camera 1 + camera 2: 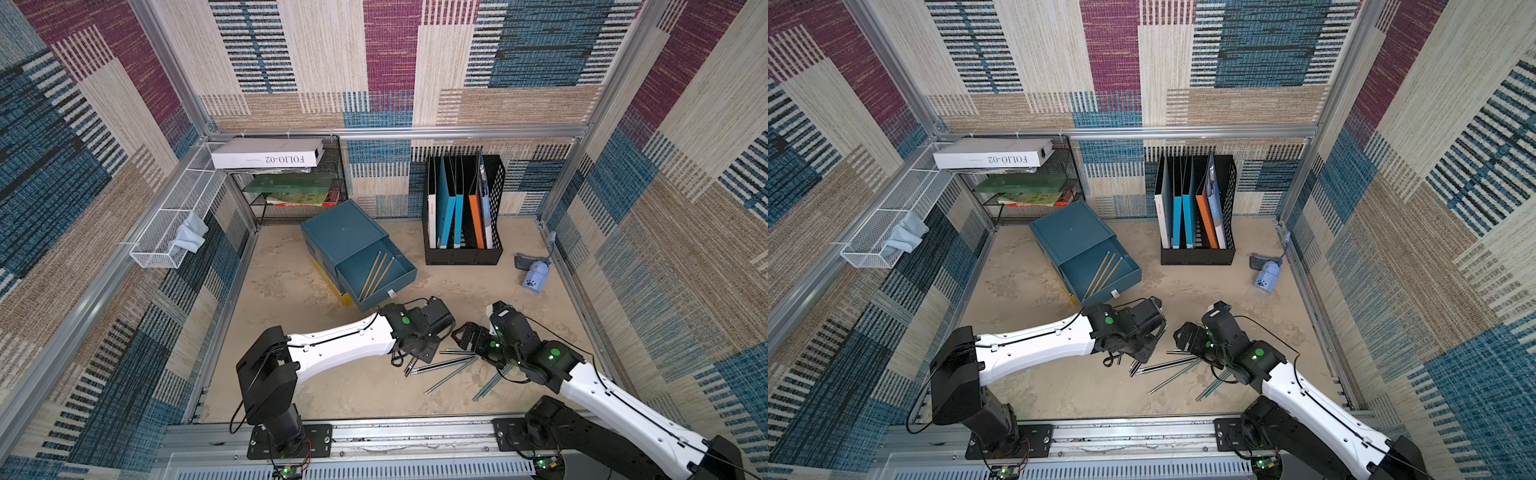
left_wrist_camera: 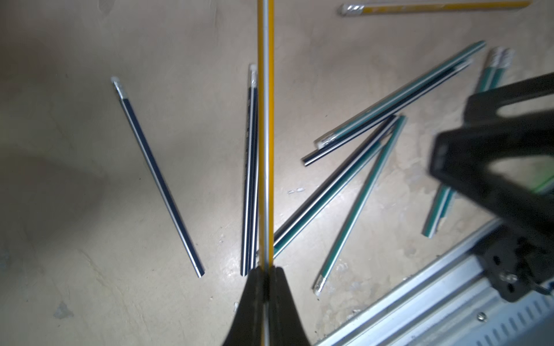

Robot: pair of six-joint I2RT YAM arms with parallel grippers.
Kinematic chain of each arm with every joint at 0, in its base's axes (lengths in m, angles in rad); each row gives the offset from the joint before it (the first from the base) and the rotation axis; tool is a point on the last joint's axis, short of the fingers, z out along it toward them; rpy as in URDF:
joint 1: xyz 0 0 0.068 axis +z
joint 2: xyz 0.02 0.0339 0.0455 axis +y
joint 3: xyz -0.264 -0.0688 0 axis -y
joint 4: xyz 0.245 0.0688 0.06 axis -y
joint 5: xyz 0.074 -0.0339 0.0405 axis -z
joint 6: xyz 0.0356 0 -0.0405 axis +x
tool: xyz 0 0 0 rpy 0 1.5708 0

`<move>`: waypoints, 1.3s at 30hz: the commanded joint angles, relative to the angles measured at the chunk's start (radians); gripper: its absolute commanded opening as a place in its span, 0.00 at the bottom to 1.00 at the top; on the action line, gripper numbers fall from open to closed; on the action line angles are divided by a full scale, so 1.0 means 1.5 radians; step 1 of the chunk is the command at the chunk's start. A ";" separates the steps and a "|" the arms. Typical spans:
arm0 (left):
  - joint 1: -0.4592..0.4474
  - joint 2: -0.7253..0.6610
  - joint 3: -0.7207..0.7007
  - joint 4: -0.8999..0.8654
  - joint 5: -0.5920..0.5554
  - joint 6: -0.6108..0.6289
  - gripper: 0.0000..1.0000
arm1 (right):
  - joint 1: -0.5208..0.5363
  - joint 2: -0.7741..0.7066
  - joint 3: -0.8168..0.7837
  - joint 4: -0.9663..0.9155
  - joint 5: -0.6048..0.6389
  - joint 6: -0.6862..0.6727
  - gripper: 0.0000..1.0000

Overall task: Please place the pencils in the drawer according to their color
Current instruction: Pick up the pencil from the center of the board.

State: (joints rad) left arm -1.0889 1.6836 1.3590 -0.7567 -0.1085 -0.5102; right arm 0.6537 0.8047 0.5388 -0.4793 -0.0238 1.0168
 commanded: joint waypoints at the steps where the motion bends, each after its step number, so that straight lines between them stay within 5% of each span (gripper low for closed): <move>1: 0.000 0.004 0.048 -0.008 0.018 0.029 0.00 | 0.000 -0.002 -0.002 0.014 0.000 0.004 0.98; 10: 0.004 0.038 0.228 -0.038 -0.049 0.094 0.00 | -0.001 -0.013 -0.006 0.010 0.002 0.007 0.98; 20: 0.089 0.031 0.330 -0.053 -0.098 0.150 0.00 | -0.001 -0.014 0.006 0.008 0.000 0.004 0.98; 39: 0.288 -0.094 0.168 -0.001 -0.128 0.223 0.00 | -0.002 0.019 0.069 0.098 -0.070 0.009 0.98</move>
State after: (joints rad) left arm -0.6716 1.5600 1.6421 -0.7994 -0.2932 -0.2005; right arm 0.6525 0.8295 0.6270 -0.3790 -0.1059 1.0279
